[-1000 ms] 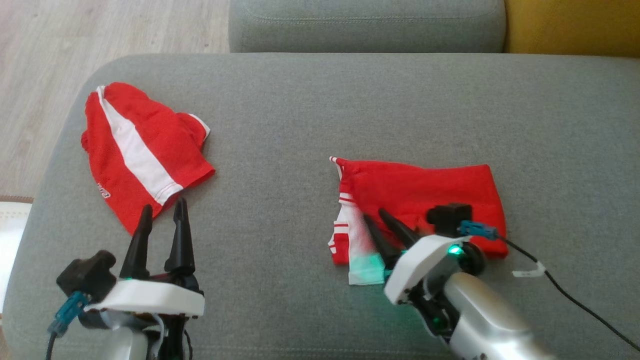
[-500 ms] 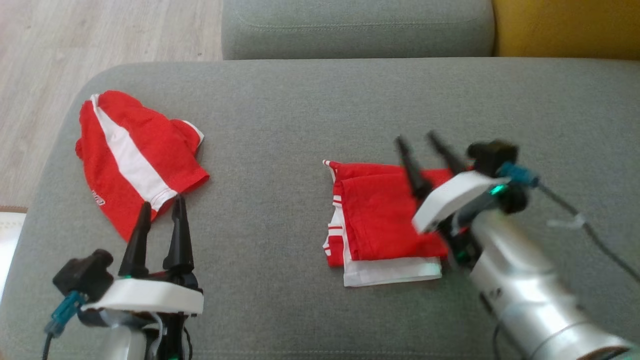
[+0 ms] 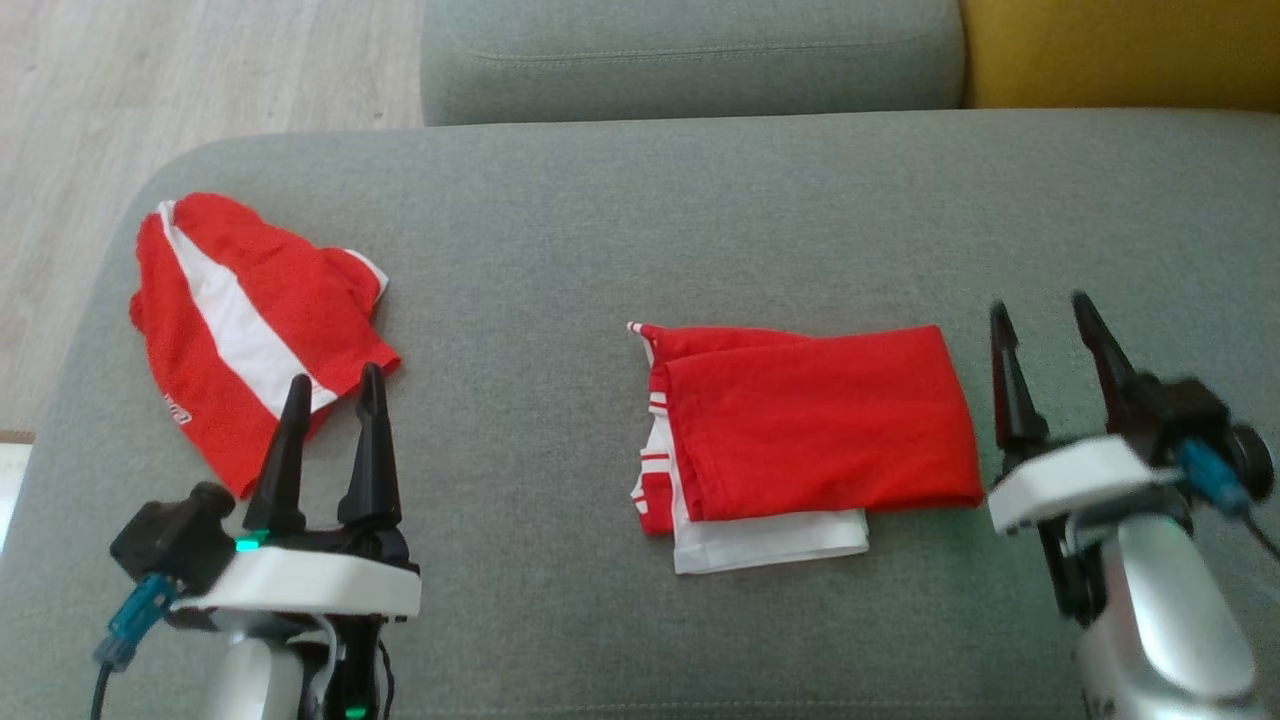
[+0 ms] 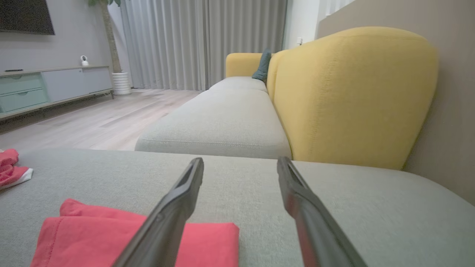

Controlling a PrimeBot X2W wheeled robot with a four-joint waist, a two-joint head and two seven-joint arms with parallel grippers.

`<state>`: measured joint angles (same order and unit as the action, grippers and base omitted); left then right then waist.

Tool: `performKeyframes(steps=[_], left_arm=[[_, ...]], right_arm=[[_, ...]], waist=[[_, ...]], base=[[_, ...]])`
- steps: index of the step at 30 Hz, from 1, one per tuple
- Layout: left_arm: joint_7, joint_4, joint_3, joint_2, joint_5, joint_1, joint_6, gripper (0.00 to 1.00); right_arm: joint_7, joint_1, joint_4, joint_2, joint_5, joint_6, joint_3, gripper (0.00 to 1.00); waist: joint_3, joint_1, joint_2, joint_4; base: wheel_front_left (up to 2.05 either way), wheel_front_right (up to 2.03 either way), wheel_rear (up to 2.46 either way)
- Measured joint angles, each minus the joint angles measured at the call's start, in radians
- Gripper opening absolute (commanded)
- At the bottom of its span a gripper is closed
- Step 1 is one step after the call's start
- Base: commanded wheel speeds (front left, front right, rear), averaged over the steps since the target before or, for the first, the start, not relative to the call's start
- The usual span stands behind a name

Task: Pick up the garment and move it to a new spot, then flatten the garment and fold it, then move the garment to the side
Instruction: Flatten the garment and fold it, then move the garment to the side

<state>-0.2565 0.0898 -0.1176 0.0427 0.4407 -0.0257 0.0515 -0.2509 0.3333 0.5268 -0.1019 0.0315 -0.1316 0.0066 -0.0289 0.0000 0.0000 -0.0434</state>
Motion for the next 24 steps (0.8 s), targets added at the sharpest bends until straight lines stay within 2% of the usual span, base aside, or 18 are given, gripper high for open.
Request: performKeyframes(steps=[4, 8, 13, 21, 24], left_arm=[[0.000, -0.028, -0.001, 0.000, -0.037, 0.000, 0.000, 1.00], [0.000, -0.044, -0.001, 0.000, -0.071, 0.003, 0.001, 1.00], [0.000, -0.055, 0.004, 0.000, -0.064, 0.008, -0.002, 1.00], [0.000, -0.055, 0.003, 0.000, -0.050, 0.030, -0.007, 1.00], [0.000, -0.053, 0.002, 0.000, -0.050, 0.029, -0.006, 1.00]], right_arm=[[0.000, -0.100, -0.110, 0.037, -0.038, 0.000, -0.061, 1.00], [0.000, -0.145, -0.163, 0.048, -0.044, 0.000, -0.086, 1.00], [0.000, -0.182, -0.173, 0.052, 0.012, 0.000, -0.057, 1.00], [0.000, -0.182, -0.171, 0.053, 0.015, 0.000, -0.051, 1.00], [0.013, -0.178, -0.146, 0.053, 0.064, 0.000, -0.052, 1.00]], waist=[[-0.003, 0.0000, 0.0000, 0.014], [-0.004, 0.0000, 0.0000, 0.028], [-0.004, 0.0000, 0.0000, 0.039], [-0.009, 0.0000, 0.0000, 0.030], [-0.024, 0.0000, 0.0000, 0.023]], base=[[0.00, 0.00, 0.00], [0.00, 0.00, 0.00], [0.00, 0.00, 0.00], [0.00, 0.00, 0.00], [0.00, 0.00, 0.00]])
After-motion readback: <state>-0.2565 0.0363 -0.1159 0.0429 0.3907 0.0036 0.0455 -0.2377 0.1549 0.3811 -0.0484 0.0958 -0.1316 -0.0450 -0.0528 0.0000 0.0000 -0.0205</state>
